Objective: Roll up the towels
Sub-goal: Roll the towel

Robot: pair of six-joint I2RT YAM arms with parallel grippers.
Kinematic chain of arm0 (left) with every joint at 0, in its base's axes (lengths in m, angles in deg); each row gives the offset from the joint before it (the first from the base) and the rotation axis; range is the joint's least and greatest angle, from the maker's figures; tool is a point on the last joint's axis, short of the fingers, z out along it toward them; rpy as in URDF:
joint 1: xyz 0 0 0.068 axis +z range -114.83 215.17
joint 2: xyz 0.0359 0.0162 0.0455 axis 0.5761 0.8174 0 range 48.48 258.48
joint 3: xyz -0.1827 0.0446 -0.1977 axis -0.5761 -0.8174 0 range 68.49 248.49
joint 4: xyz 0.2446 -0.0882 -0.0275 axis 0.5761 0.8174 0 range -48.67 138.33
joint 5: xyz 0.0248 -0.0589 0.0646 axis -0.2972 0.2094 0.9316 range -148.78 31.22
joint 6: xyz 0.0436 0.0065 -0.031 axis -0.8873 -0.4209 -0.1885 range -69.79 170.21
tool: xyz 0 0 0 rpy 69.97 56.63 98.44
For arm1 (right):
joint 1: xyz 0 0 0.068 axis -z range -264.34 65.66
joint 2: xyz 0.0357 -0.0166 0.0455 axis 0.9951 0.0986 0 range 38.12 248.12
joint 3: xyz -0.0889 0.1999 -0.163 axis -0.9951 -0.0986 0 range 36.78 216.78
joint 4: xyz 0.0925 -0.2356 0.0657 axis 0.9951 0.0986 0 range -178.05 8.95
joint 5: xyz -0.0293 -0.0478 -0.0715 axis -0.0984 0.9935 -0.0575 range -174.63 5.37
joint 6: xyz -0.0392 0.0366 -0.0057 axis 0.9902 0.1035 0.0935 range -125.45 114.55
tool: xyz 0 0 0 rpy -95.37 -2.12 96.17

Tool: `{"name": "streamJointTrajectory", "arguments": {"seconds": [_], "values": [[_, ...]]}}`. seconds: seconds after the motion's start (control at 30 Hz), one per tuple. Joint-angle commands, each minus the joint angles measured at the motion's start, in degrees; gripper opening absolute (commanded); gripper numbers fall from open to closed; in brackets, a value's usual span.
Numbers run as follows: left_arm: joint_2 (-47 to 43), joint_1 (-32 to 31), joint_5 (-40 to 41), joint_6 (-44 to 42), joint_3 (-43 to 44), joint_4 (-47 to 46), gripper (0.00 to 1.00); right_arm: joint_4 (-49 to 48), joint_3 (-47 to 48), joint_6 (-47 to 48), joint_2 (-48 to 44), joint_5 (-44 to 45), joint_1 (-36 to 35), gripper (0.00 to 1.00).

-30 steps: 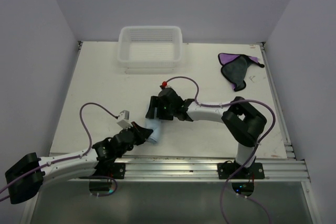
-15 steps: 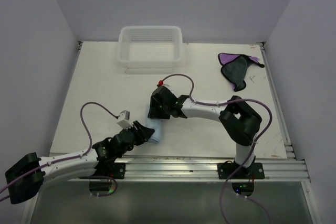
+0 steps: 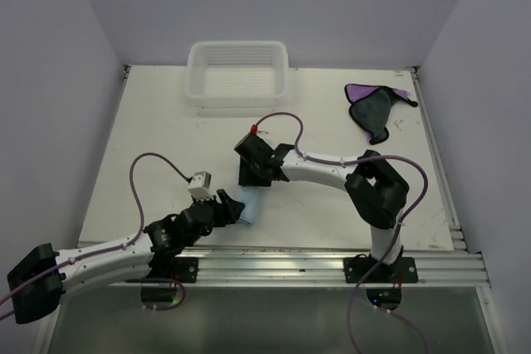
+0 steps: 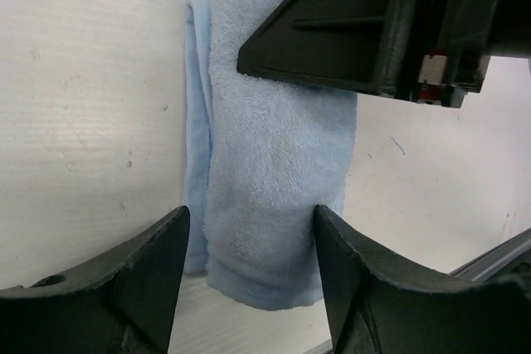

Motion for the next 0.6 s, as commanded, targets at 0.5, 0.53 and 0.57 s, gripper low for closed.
{"name": "streamJointTrajectory", "arguments": {"seconds": [0.5,0.53,0.57], "values": [[9.5,-7.4,2.9,-21.1,11.7,-2.4,0.79,15.5,7.2,-6.6,2.8,7.0,0.2,0.54],[10.5,-8.9,3.7,-21.4,12.5,-2.0,0.79,15.5,7.2,-6.8,2.8,7.1,0.2,0.54],[12.3,-9.6,5.1,-21.9,13.2,-1.1,0.80,15.5,7.2,-7.1,2.5,7.2,0.2,0.54]]}}
